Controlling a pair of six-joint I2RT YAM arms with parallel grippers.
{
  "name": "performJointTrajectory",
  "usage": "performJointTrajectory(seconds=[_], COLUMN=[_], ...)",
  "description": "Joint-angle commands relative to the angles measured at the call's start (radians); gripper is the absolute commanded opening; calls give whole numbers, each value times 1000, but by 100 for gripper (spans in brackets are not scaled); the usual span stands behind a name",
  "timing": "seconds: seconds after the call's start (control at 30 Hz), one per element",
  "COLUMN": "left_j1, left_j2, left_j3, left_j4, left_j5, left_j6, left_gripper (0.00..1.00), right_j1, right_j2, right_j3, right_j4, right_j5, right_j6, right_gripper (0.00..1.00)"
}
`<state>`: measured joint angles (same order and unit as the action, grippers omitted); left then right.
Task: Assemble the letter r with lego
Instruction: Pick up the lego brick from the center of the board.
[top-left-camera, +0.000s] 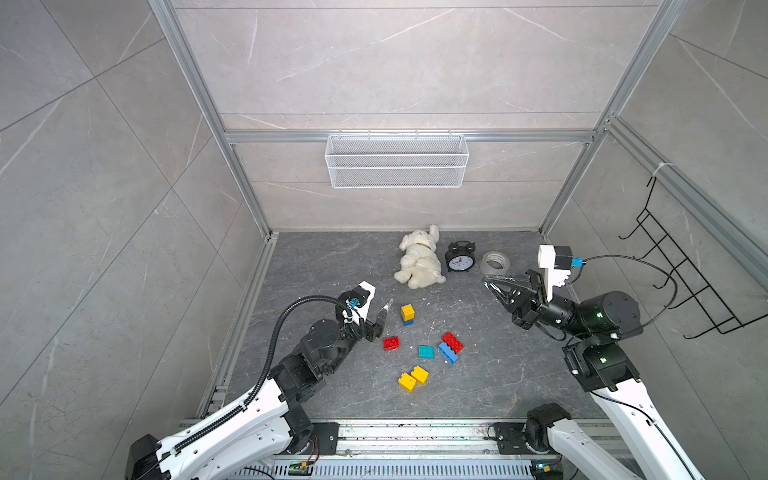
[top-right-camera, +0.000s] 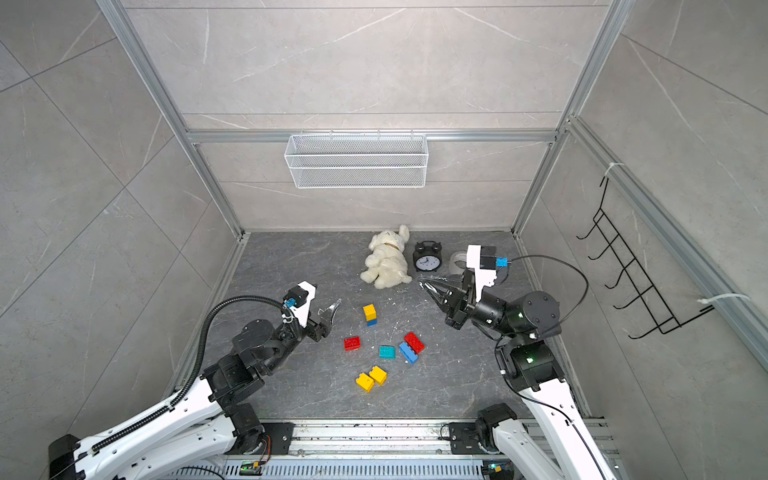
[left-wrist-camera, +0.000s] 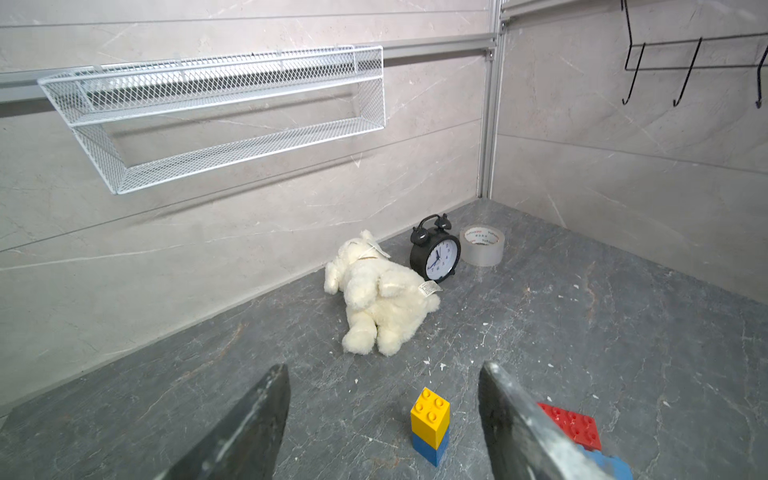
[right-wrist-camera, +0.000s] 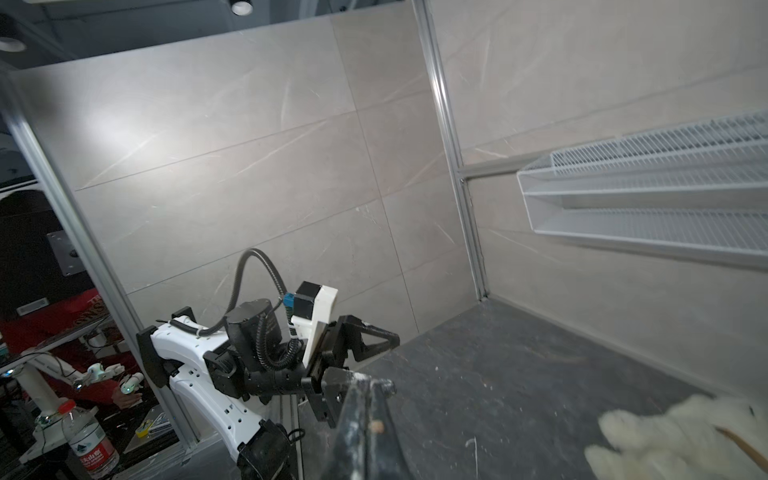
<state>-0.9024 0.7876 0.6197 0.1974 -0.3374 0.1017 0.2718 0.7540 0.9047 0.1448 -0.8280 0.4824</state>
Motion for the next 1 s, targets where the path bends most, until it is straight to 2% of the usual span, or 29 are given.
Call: performJointTrajectory(seconds=[0.0,0.1,0.17,0.27,0.33,0.43,0.5,0.57,0.67,0.83,0.97], left_j1=[6,5,6,6,5,6,13,34,65,91,114], left_j2=[72,175,235,304,337,375,391,396,390,355,331], left_j3=[106,168,188,198,208,221,220,220,206,164,136], left_j4=[-125,-206,-214,-189,-178,-171,-163,-167,-165,-150,-139], left_j5=[44,129,167,194,200,194,186,219,261,275,284], left_j6=[4,-13,-30,-42,-43,-43,-59,-86,-130,-166,-184], left_gripper=[67,65,66,66,68,69,72,73,73,74,74], right_j1=[4,4,6,39,81,169,257,308,333,352,366], right_j2=[48,97,123,166,205,300,376,441,532,663,717], right_j3=[38,-29,-85,-150,-177,-170,-170,-174,-140,-46,-22], right_j4=[-451,-534,-573,-618,-619,-655,-666,-637,-624,-685,-678], right_j5=[187,248,305,387,420,562,747,813,826,937,915], right_j6=[-176,-181,-191,-211,-211,-207,-194,-205,-203,-202,-221], right_gripper=[0,0,17,21,28,34,35,34,34,36,38])
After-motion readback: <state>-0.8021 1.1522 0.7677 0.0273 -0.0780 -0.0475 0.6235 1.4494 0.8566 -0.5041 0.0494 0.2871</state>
